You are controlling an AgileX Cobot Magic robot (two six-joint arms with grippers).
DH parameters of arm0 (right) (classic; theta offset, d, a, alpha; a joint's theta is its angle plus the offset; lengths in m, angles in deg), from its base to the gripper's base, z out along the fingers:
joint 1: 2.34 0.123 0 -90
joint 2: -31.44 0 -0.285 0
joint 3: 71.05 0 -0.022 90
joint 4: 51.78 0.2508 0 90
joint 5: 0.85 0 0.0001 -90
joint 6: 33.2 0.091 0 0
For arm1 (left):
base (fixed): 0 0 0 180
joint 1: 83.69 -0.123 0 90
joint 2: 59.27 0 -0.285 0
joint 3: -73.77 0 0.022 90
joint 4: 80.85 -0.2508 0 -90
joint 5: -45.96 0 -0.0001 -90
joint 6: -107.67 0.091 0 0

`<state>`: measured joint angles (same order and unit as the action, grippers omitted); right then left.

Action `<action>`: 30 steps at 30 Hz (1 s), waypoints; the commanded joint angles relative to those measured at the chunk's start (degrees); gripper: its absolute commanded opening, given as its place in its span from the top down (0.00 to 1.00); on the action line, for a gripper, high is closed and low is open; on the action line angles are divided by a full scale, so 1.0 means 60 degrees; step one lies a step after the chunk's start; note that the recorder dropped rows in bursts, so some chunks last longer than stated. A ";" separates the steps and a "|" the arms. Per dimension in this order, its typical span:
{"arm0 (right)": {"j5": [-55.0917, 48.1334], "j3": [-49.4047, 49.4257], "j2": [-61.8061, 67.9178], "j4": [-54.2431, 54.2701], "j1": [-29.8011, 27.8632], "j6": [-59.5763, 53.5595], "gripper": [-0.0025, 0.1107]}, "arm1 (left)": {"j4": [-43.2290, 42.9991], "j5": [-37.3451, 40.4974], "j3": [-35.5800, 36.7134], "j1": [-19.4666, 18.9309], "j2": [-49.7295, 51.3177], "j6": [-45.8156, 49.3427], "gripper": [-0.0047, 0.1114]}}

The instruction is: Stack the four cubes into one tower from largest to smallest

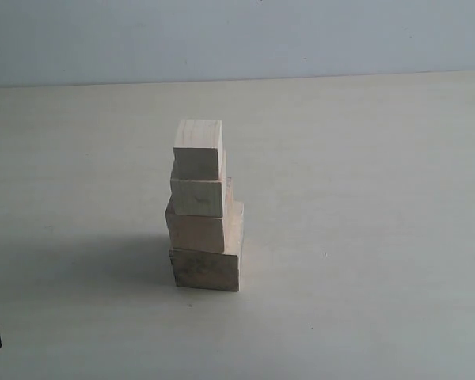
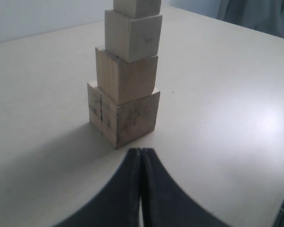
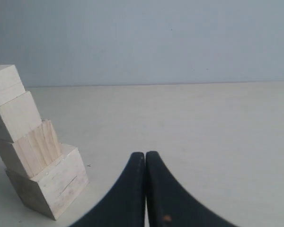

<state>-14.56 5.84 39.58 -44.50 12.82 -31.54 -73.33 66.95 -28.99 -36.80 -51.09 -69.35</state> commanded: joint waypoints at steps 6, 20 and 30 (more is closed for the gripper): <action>0.0033 0.0054 -0.0059 0.0052 -0.1521 0.0005 0.98 | 0.0042 -0.0088 -0.0003 -0.0015 -0.0064 -0.0021 0.96; 0.0033 0.0054 -0.0059 0.0052 -0.1521 0.0005 0.98 | 0.0042 -0.0088 -0.0003 -0.0015 -0.0064 -0.0026 0.96; 0.0033 0.0054 -0.0059 0.0052 -0.1521 0.0005 0.98 | 0.0042 -0.0088 -0.0003 -0.0015 -0.0064 -0.0005 0.96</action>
<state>-14.56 5.84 39.58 -44.02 3.98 -31.44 -73.33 66.95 -28.99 -36.80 -51.09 -69.35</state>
